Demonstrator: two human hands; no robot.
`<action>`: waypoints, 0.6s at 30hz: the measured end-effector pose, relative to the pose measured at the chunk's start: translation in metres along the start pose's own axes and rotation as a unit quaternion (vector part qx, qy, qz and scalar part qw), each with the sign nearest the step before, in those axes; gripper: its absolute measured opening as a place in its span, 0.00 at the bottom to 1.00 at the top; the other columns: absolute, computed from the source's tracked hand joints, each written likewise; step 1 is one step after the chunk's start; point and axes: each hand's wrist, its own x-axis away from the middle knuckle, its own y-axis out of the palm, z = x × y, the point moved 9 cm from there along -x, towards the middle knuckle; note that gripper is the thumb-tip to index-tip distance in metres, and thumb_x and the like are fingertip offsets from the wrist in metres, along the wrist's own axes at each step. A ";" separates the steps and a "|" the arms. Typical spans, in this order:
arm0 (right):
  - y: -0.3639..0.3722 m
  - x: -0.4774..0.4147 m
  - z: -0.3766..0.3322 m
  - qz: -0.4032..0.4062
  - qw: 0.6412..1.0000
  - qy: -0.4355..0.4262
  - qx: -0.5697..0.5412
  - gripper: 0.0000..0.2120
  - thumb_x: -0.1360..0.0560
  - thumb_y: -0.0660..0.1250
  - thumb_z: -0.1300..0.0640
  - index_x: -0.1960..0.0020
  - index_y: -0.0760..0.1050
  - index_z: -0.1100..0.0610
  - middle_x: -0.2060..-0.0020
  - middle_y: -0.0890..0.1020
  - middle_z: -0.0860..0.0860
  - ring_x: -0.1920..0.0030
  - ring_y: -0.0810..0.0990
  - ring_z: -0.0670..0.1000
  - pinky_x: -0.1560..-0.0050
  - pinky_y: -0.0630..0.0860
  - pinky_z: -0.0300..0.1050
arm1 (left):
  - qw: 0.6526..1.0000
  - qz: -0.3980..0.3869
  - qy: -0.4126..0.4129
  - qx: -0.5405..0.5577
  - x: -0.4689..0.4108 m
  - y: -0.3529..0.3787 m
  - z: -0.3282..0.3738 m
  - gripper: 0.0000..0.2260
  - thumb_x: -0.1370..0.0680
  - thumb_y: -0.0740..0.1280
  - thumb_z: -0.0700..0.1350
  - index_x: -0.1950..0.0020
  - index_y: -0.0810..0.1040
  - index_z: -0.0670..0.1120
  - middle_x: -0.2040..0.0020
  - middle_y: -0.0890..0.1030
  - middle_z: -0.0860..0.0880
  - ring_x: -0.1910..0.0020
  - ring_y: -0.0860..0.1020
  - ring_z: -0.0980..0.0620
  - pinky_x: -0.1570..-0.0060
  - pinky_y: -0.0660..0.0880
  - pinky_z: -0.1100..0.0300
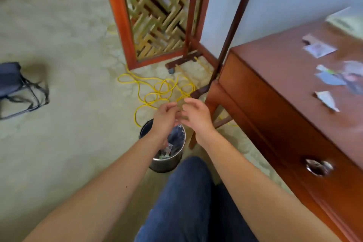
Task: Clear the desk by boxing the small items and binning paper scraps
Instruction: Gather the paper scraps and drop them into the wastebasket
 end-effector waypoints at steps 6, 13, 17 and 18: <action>-0.023 0.066 -0.074 0.046 0.989 -0.130 0.058 0.11 0.23 0.61 0.64 0.41 0.75 0.56 0.54 0.77 0.51 0.61 0.75 0.44 0.63 0.74 0.38 | 0.994 -0.049 0.095 0.003 0.057 0.022 0.081 0.10 0.19 0.61 0.40 0.38 0.74 0.44 0.48 0.79 0.47 0.53 0.78 0.52 0.56 0.77 0.61; -0.078 0.126 -0.150 0.064 0.966 -0.232 0.092 0.12 0.23 0.62 0.63 0.40 0.75 0.56 0.60 0.76 0.49 0.62 0.75 0.44 0.64 0.73 0.36 | 0.977 -0.147 0.153 -0.003 0.118 0.086 0.140 0.09 0.20 0.60 0.38 0.43 0.76 0.45 0.54 0.80 0.49 0.59 0.78 0.54 0.58 0.76 0.60; -0.132 0.147 -0.185 0.091 0.955 -0.263 0.097 0.12 0.23 0.62 0.63 0.41 0.75 0.54 0.60 0.76 0.47 0.61 0.76 0.44 0.62 0.74 0.37 | 0.964 -0.192 0.179 -0.040 0.140 0.142 0.157 0.08 0.21 0.60 0.38 0.46 0.77 0.46 0.53 0.81 0.48 0.59 0.79 0.54 0.59 0.78 0.62; -0.148 0.149 -0.192 0.097 0.954 -0.269 0.094 0.12 0.23 0.62 0.63 0.41 0.75 0.54 0.59 0.76 0.48 0.61 0.76 0.44 0.62 0.74 0.38 | 0.960 -0.203 0.185 -0.051 0.145 0.158 0.159 0.08 0.21 0.61 0.38 0.45 0.77 0.46 0.54 0.81 0.48 0.59 0.79 0.54 0.59 0.77 0.62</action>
